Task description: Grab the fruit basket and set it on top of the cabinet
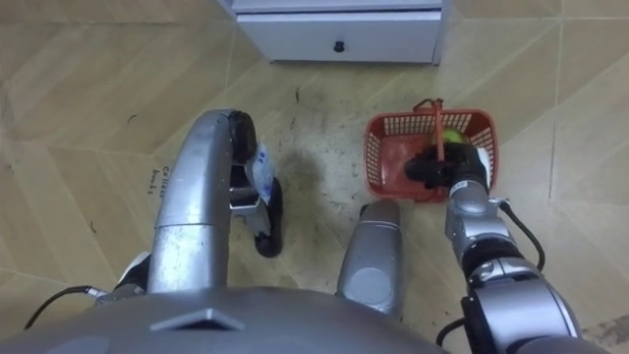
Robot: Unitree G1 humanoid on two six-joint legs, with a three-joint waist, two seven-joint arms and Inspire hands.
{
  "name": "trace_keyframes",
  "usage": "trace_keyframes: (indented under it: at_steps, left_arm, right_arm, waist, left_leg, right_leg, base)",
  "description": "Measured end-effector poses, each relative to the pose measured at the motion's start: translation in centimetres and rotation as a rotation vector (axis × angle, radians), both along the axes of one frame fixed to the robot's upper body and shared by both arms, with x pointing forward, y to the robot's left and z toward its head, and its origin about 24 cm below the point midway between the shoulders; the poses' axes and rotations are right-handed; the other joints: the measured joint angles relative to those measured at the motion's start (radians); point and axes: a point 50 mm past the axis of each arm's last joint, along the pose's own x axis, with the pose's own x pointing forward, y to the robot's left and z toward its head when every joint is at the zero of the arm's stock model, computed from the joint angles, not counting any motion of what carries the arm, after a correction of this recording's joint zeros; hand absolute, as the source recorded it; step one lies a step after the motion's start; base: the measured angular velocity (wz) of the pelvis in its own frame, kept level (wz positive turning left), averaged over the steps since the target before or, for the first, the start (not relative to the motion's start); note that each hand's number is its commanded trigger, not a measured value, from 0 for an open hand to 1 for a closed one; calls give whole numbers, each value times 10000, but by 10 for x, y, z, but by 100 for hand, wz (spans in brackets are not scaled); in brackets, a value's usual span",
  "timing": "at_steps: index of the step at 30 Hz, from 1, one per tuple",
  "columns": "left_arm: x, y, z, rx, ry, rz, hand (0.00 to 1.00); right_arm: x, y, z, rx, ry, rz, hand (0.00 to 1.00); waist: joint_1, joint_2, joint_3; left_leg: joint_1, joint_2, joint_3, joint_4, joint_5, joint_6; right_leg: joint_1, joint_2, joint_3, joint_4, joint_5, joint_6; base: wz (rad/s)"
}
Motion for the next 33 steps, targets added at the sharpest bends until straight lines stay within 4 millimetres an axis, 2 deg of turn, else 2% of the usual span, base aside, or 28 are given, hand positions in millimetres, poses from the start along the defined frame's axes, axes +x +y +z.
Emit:
trace_keyframes:
  at_steps: [3,11,17,19,23,25,26,27,28,30,33]
  left_arm:
    - [4,-1,0,-28,-60,-28,0]
    - [29,0,4,14,-367,-148,0]
    - [32,2,5,-64,-425,140,0]
    - [32,3,5,-139,-463,366,0]
    - [34,5,6,-206,-593,618,0]
    - [37,4,6,-251,-698,588,0]
    - [39,3,7,-260,-769,557,0]
    - [43,4,8,-235,-879,510,0]
    - [46,4,9,-204,-972,449,0]
    - [56,4,12,-88,-1313,407,0]
    - [65,5,15,126,-1743,445,0]
  right_arm:
    - [-4,-1,-4,18,331,-39,100]
    - [-6,3,-7,182,492,90,100]
    - [-1,10,-6,80,396,441,100]
    - [4,15,-4,104,316,555,100]
    - [12,21,0,-40,79,979,100]
    - [18,22,4,-66,-214,1020,100]
    - [22,23,7,-139,-410,1145,100]
    - [26,25,11,-255,-575,1379,100]
    - [29,26,13,-307,-698,1476,100]
    - [39,31,22,-340,-1270,1766,100]
    - [45,35,30,-502,-1761,2151,100]
  waist:
    - [7,-85,44]
    - [2,-212,87]
    - [12,-273,102]
    - [10,-343,110]
    - [-3,-509,110]
    - [-51,-524,99]
    - [-94,-521,98]
    - [-141,-519,63]
    - [-200,-512,62]
    - [-307,-437,28]
    - [-307,-386,-10]
  left_leg:
    - [2,-4,-7,7,0,0]
    - [9,12,-75,67,0,0]
    - [-143,-9,-317,378,0,1]
    - [-144,-48,-385,475,-1,1]
    - [-171,-366,-636,814,-28,3]
    - [-128,-393,-746,979,-136,39]
    - [-116,-553,-844,1063,-225,83]
    - [-67,-635,-860,1057,-391,146]
    - [-15,-675,-856,1033,-495,154]
    - [298,-675,-833,881,-1039,51]
    - [675,-637,-696,582,-1122,234]
  right_leg:
    - [13,5,0,0,0,0]
    - [37,48,0,6,-1,1]
    - [55,269,34,5,-2,3]
    - [110,300,72,-11,-2,3]
    - [487,376,65,-169,4,16]
    - [607,371,64,-238,4,18]
    - [704,337,57,-296,6,23]
    - [795,328,59,-398,-23,60]
    - [882,340,61,-462,-51,109]
    - [1065,393,85,-760,-83,143]
    - [1209,407,270,-1405,-83,144]
  base:
    - [0]
    - [-1]
    - [-9]
    - [-11]
    - [-6]
    - [-4]
    - [0]
    - [6]
    - [11]
    - [5]
    - [-15]
